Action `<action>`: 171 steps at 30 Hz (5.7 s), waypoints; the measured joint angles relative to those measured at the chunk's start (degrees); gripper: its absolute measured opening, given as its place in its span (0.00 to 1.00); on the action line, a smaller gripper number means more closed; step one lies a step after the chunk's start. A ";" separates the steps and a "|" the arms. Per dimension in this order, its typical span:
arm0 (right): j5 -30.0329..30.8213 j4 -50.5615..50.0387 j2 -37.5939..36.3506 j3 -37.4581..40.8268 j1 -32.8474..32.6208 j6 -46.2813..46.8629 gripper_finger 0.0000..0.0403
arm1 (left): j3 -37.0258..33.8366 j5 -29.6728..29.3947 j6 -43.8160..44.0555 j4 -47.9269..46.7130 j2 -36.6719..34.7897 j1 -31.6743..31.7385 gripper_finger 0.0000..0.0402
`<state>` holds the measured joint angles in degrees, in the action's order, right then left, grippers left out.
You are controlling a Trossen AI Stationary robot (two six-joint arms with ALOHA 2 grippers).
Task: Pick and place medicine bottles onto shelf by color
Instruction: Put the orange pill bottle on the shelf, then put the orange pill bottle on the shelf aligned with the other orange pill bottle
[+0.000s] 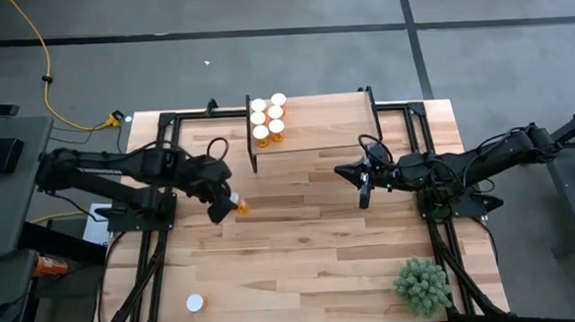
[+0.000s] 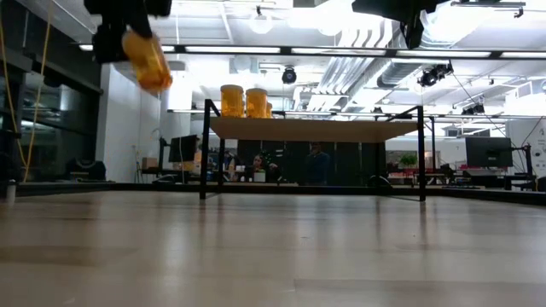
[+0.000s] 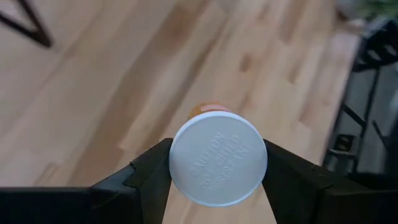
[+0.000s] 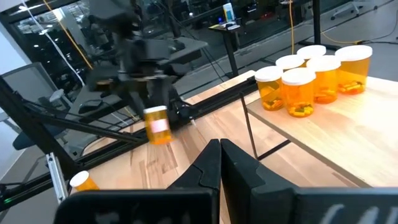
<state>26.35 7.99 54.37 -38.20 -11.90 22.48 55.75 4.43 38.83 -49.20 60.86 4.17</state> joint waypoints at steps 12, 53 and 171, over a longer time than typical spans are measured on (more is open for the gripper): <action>0.12 0.36 0.00 0.00 0.00 -0.97 0.00 | 13.84 -1.57 -3.15 -0.66 6.27 -5.07 0.51; -10.29 17.15 16.05 0.00 27.54 17.32 0.00 | 56.98 -12.22 -34.58 0.17 51.21 18.49 0.51; -23.54 -2.79 3.76 0.00 33.61 4.44 0.00 | 27.59 -16.02 -28.16 31.49 11.49 4.55 0.58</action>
<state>2.81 5.20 58.13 -38.20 21.71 26.92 83.34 -11.59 10.67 -17.72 72.35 8.72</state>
